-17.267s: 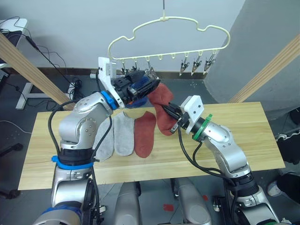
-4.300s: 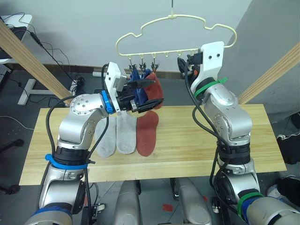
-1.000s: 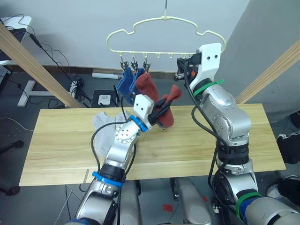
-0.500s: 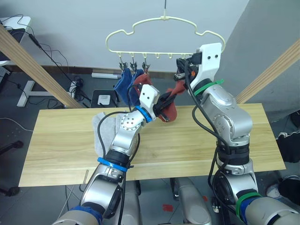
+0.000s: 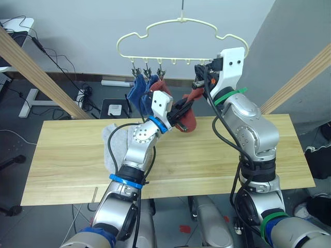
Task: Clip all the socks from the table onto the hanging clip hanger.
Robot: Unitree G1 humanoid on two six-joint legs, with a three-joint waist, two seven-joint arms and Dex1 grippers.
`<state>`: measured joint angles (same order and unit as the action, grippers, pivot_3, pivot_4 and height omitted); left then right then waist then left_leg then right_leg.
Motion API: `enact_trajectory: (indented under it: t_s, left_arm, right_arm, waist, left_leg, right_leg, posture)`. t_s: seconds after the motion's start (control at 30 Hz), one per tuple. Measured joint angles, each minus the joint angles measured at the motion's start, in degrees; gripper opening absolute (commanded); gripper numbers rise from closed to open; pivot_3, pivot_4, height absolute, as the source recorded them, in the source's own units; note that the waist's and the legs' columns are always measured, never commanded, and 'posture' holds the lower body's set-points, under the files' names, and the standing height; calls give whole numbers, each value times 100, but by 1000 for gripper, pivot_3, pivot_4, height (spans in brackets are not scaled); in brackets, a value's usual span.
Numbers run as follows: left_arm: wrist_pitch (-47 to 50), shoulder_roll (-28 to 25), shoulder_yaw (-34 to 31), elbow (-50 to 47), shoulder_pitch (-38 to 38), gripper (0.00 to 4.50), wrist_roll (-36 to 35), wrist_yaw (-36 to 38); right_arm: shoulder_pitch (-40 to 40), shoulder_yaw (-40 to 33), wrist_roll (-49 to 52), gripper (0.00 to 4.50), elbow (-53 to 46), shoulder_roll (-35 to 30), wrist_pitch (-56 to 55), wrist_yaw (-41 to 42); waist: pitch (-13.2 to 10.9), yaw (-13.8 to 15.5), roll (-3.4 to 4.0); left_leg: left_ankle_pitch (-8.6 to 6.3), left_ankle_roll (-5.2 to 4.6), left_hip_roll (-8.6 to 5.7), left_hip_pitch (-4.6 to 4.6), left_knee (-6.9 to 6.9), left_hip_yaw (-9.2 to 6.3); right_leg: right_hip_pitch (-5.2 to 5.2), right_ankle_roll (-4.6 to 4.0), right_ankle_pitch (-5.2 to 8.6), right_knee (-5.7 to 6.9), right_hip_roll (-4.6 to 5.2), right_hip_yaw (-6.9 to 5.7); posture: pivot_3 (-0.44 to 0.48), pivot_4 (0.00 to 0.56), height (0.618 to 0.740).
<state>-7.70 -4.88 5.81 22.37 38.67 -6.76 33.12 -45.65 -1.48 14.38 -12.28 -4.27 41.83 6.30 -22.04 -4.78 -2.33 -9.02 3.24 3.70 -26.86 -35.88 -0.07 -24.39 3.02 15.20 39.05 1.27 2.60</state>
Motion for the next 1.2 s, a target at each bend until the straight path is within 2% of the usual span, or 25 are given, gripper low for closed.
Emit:
enact_trajectory:
  t_s: [0.1, 0.2, 0.3, 0.43, 0.53, 0.6, 0.63, 0.73, 1.0, 1.03, 1.13, 1.2]
  left_arm:
    - [94, 21, 0, -35, 10, 38, -4, 1]
    - [158, 61, -2, -35, 64, 38, -4, -5]
    - [239, 74, -15, -35, 116, 38, -4, -38]
    - [536, 146, -113, -40, 174, 38, -149, -114]
    - [790, 185, -158, -115, 158, 38, -360, -7]
    - [972, 98, -130, -238, 149, 745, -442, 179]
    - [1006, 48, -115, -257, 148, 919, -430, 189]
    - [1048, -101, -47, -282, 135, 1829, -327, 213]
    - [1073, -750, 58, -670, -237, 4292, -318, 771]
    - [1098, -798, 53, -697, -261, 4486, -351, 858]
    - [1323, -1051, 56, -1024, -380, 4486, -609, 1273]
    - [1447, -1446, 7, -1250, -422, 4486, -806, 1653]
  right_arm:
    - [1, -3, 31, 0, 0, 7, 4, -6]
    - [8, -48, 96, 835, -8, 76, 35, -18]
    - [42, -69, 166, 2065, -48, 92, 147, -18]
    - [324, -80, 397, 3483, -477, 94, 467, 6]
    - [635, -51, 601, 3483, -1014, 13, 750, 111]
    - [897, 47, 736, 3516, -1465, -144, 989, 201]
    - [978, 92, 779, 3516, -1607, -226, 1076, 252]
    - [1198, 245, 890, 3516, -2037, -555, 1276, 387]
    - [1483, 339, 925, 3516, -2695, -1126, 1381, 494]
    - [1514, 341, 914, 3516, -2699, -1145, 1381, 490]
    - [1549, 394, 759, 3516, -2722, -1190, 1352, 378]
    - [1597, 384, 561, 3516, -2749, -1209, 1257, 217]
  waist:
    - [0, 0, 0]
    - [0, 0, 0]
    - [0, -1, 0]
    - [0, 0, 0]
    - [0, 0, 0]
    - [0, -4, 0]
    - [0, -5, 0]
    - [0, -15, 0]
    - [0, -17, 0]
    - [0, -16, 0]
    - [0, -17, 0]
    - [0, -18, 0]
  left_leg:
    - [0, 0, 0, 0, 0, 0]
    - [0, 0, 0, 0, 0, 0]
    - [0, 0, 0, 0, 1, 0]
    - [0, 0, -1, -3, 4, 0]
    - [0, 0, -1, -3, 7, 0]
    - [0, 0, 0, -2, 8, -1]
    - [0, 0, -1, -2, 7, -1]
    - [0, 0, 0, -2, 4, -1]
    - [0, 1, 0, -1, 7, -1]
    - [0, 1, 0, -1, 6, -1]
    - [0, 1, 0, -1, 5, 0]
    - [1, 1, 3, -1, 6, -2]
  right_leg:
    - [0, 0, 0, 0, 0, 0]
    - [0, 0, 0, 0, 0, 0]
    - [0, 0, 0, -1, 0, 0]
    - [-1, 1, 0, -4, 0, 0]
    - [-1, 1, 1, -5, 0, 0]
    - [-1, 1, 1, -5, 0, -1]
    - [-1, 2, 1, -5, 0, 0]
    - [-1, 18, 11, -4, -1, 0]
    - [-1, 17, 10, -5, 0, 1]
    - [-2, 18, 11, -5, 0, 1]
    - [-2, 18, 11, -5, 1, 2]
    - [-3, 20, 12, -4, -1, 0]
  posture:
    - [-181, 350, 740]
    - [-182, 349, 740]
    - [-182, 349, 740]
    - [-181, 348, 740]
    - [-185, 349, 740]
    - [-188, 350, 740]
    - [-190, 350, 740]
    - [-192, 350, 740]
    - [-189, 348, 740]
    - [-189, 348, 740]
    - [-184, 347, 740]
    - [-177, 345, 740]
